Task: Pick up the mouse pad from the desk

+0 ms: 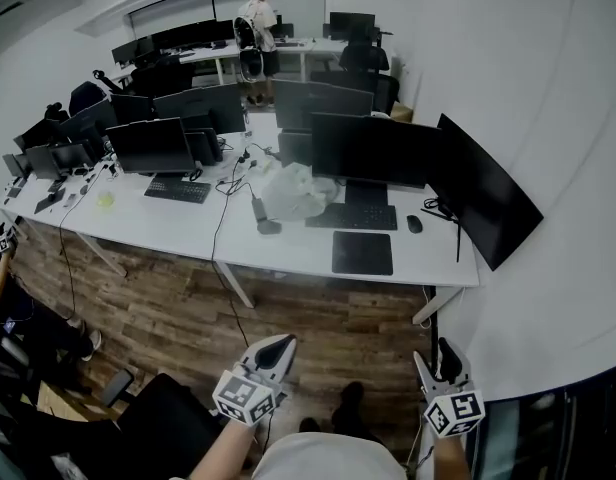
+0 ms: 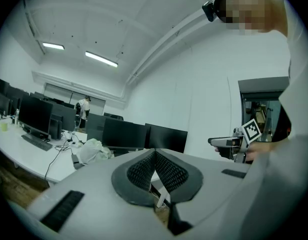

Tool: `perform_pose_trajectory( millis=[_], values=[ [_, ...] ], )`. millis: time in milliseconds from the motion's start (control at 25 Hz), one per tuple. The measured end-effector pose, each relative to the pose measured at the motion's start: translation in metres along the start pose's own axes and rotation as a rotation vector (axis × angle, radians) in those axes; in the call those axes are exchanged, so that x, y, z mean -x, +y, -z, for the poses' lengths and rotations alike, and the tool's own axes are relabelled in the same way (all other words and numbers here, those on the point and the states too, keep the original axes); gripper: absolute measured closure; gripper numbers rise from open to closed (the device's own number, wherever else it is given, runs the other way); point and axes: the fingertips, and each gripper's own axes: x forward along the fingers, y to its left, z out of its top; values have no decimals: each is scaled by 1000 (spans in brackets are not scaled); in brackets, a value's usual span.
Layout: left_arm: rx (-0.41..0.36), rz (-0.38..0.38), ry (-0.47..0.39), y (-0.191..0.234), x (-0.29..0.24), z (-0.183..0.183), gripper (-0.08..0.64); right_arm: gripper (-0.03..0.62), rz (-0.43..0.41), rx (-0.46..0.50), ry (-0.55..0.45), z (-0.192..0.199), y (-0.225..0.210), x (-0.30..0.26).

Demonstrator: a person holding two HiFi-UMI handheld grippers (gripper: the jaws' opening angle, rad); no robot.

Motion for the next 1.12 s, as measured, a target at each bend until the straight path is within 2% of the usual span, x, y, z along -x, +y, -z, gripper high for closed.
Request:
perform_pose_trajectory(
  millis=[240,640,880,1120],
  values=[
    [-1,-21,19,12,-52,-3,543,321,-18,-13,23,-3,-44,-42],
    [-33,-85,45,26,-135,-9,543,319,-103,-22,61,-4,-116,-113],
    [-24,-117,28,22,-171,-3,543,319,-153,-13,81,8,-148,-141],
    [-17,-131,46,20,-198,-2,541,319,-175,-24,93,11,-166,-157]
  ],
)
